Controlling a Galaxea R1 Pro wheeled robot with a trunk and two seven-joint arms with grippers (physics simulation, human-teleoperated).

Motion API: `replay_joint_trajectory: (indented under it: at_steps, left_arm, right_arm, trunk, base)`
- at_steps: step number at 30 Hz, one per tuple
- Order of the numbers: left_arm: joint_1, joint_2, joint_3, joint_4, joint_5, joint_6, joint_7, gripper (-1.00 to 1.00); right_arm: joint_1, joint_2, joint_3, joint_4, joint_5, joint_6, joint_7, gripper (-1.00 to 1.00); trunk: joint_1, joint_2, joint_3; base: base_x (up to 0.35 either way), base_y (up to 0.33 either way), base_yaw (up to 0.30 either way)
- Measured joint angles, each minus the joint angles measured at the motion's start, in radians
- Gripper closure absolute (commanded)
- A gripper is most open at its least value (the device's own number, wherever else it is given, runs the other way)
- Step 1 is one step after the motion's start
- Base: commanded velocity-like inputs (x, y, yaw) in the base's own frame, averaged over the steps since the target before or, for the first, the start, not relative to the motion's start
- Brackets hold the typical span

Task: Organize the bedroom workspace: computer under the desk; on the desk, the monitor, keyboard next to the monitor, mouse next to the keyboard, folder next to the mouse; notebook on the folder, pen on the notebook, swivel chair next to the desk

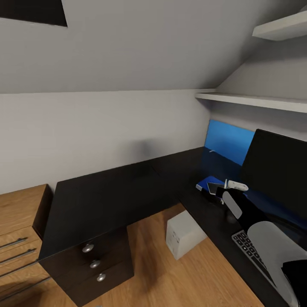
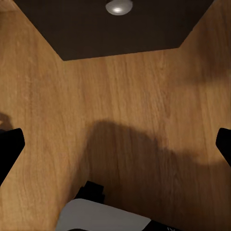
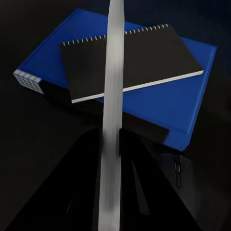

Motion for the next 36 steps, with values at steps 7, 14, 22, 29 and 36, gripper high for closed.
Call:
replay_joint_trajectory:
  at_steps: [7, 14, 22, 29, 36]
  left_arm:
    - [0.000, 0.000, 0.000, 0.000, -0.001, 0.000, 0.000, -1.00]
    - [0.000, -0.001, -0.001, 0.000, -0.001, 0.000, 0.000, -1.00]
    - [0.000, -0.001, -0.003, 0.000, -0.003, 0.000, 0.000, -1.00]
    - [0.000, -0.001, -0.003, 0.000, -0.003, 0.000, 0.000, -1.00]
    - [0.000, -0.001, -0.003, 0.000, -0.003, 0.000, 0.000, -1.00]
  right_arm:
    - [0.000, 0.001, 0.002, 0.001, 0.003, 0.000, 0.002, 1.00]
    - [0.000, -0.001, 0.000, 0.001, 0.003, 0.000, 0.002, 1.00]
    - [0.000, -0.003, -0.001, 0.028, 0.003, 0.000, 0.002, 1.00]
    - [0.000, -0.007, -0.002, 0.042, 0.004, 0.000, 0.002, 1.00]
    - [-0.001, -0.028, -0.005, 0.090, 0.004, -0.018, 0.002, 1.00]
  trunk:
    - [0.000, 0.000, 0.000]
    - [-0.001, 0.000, 0.000]
    - [-0.001, 0.000, 0.000]
    - [0.000, 0.000, 0.000]
    - [0.000, 0.000, 0.000]
  base:
    - [0.065, 0.000, -0.002]
    - [0.300, 0.000, 0.000]
    - [0.296, 0.000, 0.000]
    - [0.052, 0.000, 0.000]
    - [0.001, 0.000, 0.000]
